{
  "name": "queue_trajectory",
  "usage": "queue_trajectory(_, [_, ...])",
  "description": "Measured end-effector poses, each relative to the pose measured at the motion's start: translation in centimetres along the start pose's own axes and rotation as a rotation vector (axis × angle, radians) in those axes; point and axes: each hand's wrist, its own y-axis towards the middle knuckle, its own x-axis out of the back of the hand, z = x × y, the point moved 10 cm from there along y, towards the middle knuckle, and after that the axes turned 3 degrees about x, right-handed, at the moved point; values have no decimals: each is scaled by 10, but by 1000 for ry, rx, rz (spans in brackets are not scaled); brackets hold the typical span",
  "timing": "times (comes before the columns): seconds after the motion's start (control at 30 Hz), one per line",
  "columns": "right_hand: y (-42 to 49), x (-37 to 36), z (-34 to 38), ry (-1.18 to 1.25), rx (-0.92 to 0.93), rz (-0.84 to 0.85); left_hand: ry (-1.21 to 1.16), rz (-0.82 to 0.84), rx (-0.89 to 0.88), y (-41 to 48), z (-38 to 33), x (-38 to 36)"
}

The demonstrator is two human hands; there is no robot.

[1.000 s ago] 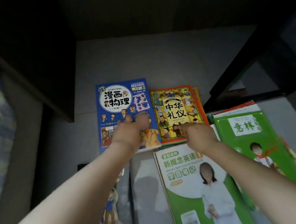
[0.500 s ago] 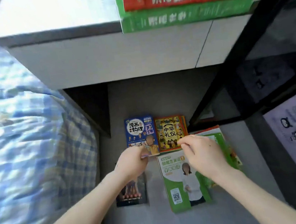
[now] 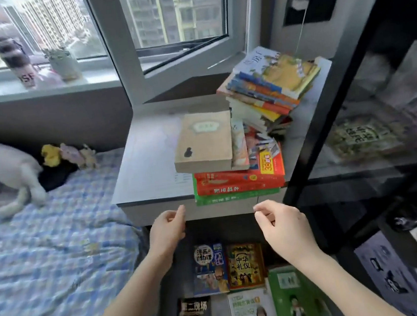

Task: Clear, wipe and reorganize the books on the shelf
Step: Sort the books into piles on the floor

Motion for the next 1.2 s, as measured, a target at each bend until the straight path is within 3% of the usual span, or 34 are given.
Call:
queue_trajectory(0.13, [27, 3, -5, -2, -115, -6, -212, 41, 85, 15, -32, 1])
queue_trajectory(0.37, [94, 13, 6, -108, -174, -70, -41, 209, 82, 92, -86, -18])
queue_trajectory(0.5, [145, 18, -17, -126, -405, -115, 26, 409, 120, 124, -115, -39])
queue_trajectory(0.6, [157, 4, -54, -205, -612, -25, 6, 528, 221, 131, -114, -59])
queue_trajectory(0.73, [169, -17, -51, -188, -517, -58, -185, 654, 281, 138, -113, -86])
queue_trajectory(0.83, [177, -36, -34, 262, -511, -136, -257, 673, 233, 142, -120, -90])
queue_trajectory(0.87, [180, -40, -32, 279, -515, -150, -272, 682, 226, 142, -120, -89])
queue_trajectory(1.07, [162, -46, -23, -97, -459, -29, -286, 647, 272, 140, -106, -48])
queue_trajectory(1.13, [138, -42, -39, -118, -606, -76, -297, 572, 313, 140, -96, -22])
queue_trajectory(1.2, [98, -51, -65, 227, -892, -206, -305, 501, 349, 138, -85, 4])
